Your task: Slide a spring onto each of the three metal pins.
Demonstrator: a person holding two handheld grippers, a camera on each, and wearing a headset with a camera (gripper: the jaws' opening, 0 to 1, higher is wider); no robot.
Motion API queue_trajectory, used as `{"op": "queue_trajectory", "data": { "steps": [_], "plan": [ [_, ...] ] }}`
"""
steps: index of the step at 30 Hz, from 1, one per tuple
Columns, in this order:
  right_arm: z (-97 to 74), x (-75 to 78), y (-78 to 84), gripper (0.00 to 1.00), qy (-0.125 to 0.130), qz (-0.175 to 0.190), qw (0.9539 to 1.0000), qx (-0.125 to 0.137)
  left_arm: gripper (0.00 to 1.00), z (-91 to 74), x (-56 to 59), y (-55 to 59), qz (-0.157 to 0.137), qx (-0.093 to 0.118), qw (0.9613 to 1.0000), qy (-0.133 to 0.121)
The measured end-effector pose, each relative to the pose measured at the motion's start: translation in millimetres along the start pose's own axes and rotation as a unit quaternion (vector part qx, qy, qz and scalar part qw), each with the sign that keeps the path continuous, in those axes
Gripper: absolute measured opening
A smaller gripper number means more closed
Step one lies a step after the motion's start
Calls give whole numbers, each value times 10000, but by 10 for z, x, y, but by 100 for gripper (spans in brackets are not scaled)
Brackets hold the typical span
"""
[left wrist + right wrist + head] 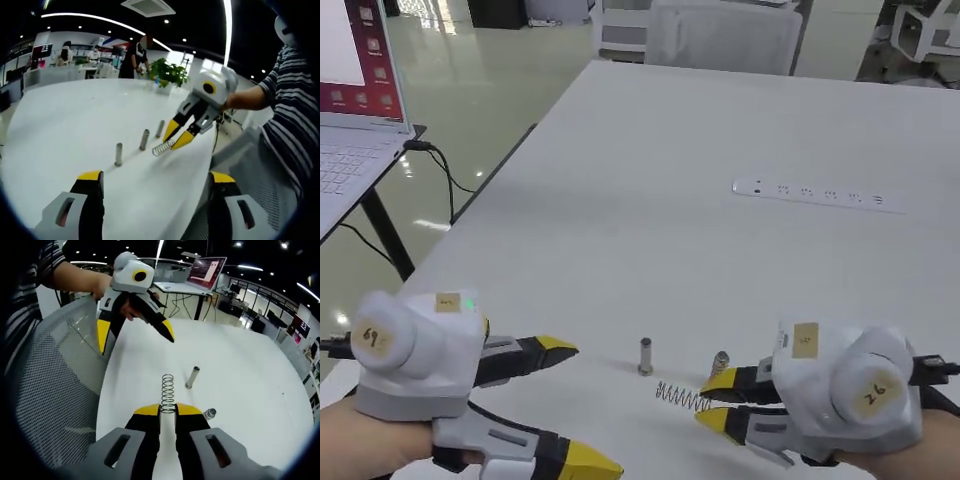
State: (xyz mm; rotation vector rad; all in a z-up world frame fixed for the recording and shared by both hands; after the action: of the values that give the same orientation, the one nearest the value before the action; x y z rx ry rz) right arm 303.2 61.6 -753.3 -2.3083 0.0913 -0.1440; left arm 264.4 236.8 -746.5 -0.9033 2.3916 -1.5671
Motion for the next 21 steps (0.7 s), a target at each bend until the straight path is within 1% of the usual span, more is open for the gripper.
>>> {"op": "queue_trajectory", "data": {
  "steps": [3, 5, 8, 11, 15, 21],
  "plan": [
    [-51, -7, 25, 8, -37, -124, 9999, -7, 81, 79, 39, -18, 74, 1, 9999, 96],
    [-79, -12, 31, 8, -49, -140, 9999, 8, 79, 116, 48, -26, 74, 15, 9998, 168],
    [-150, -47, 54, 8, -144, -198, 9996, 110, 77, 179, 71, -56, 98, 59, 9996, 251],
    [-185, -74, 83, 8, -208, -302, 9993, 93, 74, 240, 104, -77, 137, 71, 9993, 341],
    [-226, -96, 83, 8, -294, -390, 9987, 145, 66, 325, 158, -105, 205, 63, 9985, 502],
    [-255, -116, 45, 8, -361, -451, 9981, 224, 55, 455, 204, -199, 313, 184, 9973, 632]
  ]
}}
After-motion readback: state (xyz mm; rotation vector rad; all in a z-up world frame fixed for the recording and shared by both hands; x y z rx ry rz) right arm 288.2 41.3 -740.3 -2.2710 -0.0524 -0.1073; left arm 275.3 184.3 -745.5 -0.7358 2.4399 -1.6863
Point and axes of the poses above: the centre of the closed fingertips' face, and the gripper's own axes: z roughly forward along the fingers, x roughly to its right, y roughly out of its underside, the point moved 7 cm from there along -z, roughly backward along the fingers, and after that the axes turned 4 degrees about z, right-handed, at the moved point
